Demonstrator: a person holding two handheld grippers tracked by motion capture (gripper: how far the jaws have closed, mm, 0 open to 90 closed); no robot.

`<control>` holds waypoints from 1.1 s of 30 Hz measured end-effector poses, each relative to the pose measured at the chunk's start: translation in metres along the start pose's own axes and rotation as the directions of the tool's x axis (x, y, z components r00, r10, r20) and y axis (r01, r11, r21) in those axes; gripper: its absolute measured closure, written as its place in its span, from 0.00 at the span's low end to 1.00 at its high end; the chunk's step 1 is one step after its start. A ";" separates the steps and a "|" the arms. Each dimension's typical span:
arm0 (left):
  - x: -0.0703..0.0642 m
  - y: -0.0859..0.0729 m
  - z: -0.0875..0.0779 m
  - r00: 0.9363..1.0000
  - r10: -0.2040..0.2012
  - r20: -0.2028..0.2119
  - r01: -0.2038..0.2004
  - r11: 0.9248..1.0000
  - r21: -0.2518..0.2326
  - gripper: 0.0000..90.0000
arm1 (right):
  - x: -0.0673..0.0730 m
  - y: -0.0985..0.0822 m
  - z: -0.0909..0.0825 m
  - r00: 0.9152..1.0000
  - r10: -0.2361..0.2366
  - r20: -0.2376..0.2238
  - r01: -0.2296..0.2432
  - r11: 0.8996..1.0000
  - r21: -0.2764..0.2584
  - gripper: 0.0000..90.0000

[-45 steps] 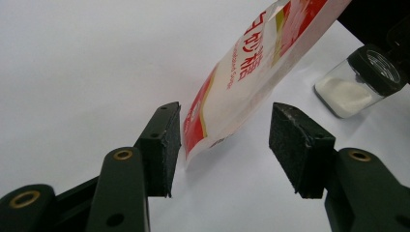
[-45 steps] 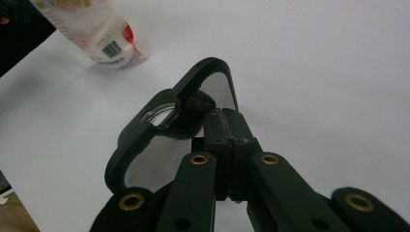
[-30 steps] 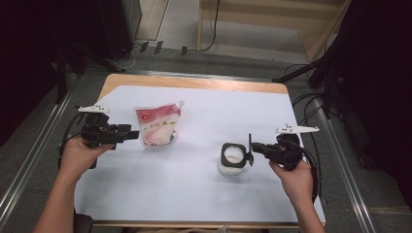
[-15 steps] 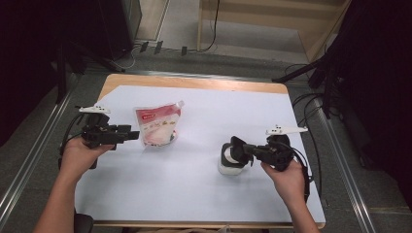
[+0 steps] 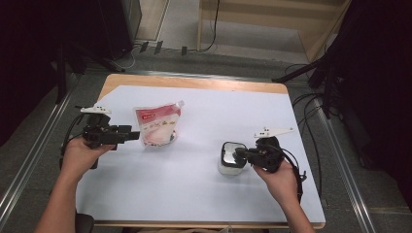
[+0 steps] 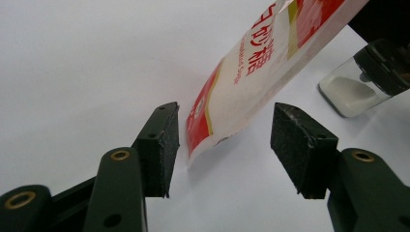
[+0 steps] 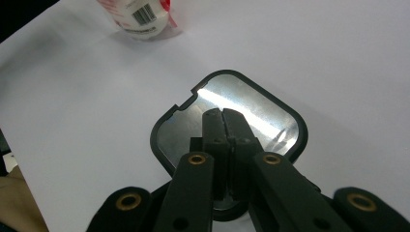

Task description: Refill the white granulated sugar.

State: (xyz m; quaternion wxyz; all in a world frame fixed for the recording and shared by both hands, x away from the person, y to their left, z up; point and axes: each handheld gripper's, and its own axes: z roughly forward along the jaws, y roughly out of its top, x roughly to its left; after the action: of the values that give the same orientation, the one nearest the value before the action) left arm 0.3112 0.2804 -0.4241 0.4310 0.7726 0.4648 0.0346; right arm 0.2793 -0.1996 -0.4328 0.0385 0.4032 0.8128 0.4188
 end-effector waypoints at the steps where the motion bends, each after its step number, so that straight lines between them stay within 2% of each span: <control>1: 0.000 0.000 0.000 1.000 -0.003 0.001 0.003 1.000 -0.005 0.49 | 0.000 0.000 0.001 1.000 -0.003 -0.003 0.003 1.000 0.004 0.99; 5: 0.002 -0.001 -0.002 1.000 -0.002 -0.001 0.002 1.000 -0.008 0.49 | 0.001 0.001 0.002 1.000 -0.002 -0.002 0.002 1.000 -0.007 0.94; 9: 0.002 -0.002 -0.003 1.000 0.001 -0.006 -0.001 1.000 -0.008 0.49 | 0.002 0.001 0.002 1.000 0.005 -0.004 -0.005 1.000 -0.026 0.86; 14: 0.002 -0.003 -0.002 1.000 0.007 -0.022 -0.007 1.000 0.006 0.49 | -0.002 0.002 0.003 1.000 0.014 -0.014 -0.014 0.999 -0.049 0.81; 16: 0.003 -0.002 -0.001 1.000 0.006 -0.014 -0.006 1.000 0.009 0.49 | -0.003 0.002 0.002 1.000 0.011 -0.006 -0.011 0.998 -0.057 0.78; 21: 0.003 -0.001 0.001 1.000 0.012 -0.022 -0.012 1.000 0.002 0.48 | -0.013 -0.002 -0.006 0.999 0.036 0.018 -0.034 0.996 -0.081 0.70; 24: 0.003 -0.002 0.001 1.000 0.017 -0.025 -0.017 1.000 0.003 0.48 | -0.020 -0.005 -0.012 0.999 0.033 0.039 -0.029 0.994 -0.105 0.63; 26: 0.003 -0.002 0.001 0.999 0.022 -0.028 -0.022 1.000 0.004 0.48 | -0.025 -0.007 -0.015 0.998 0.013 0.056 -0.006 0.992 -0.128 0.60; 27: 0.003 -0.002 0.001 0.999 0.020 -0.029 -0.020 1.000 0.001 0.48 | -0.028 -0.008 -0.017 0.998 0.009 0.068 0.001 0.991 -0.137 0.59; 33: 0.004 -0.002 0.001 0.999 0.029 -0.032 -0.029 1.000 0.004 0.47 | -0.042 -0.013 -0.026 0.995 0.043 0.091 -0.028 0.985 -0.169 0.57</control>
State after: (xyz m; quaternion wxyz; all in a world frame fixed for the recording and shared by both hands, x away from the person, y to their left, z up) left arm 0.3129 0.2832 -0.4280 0.4216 0.7795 0.4604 0.0523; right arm 0.2889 -0.2494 -0.4370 0.1030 0.4321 0.7646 0.4669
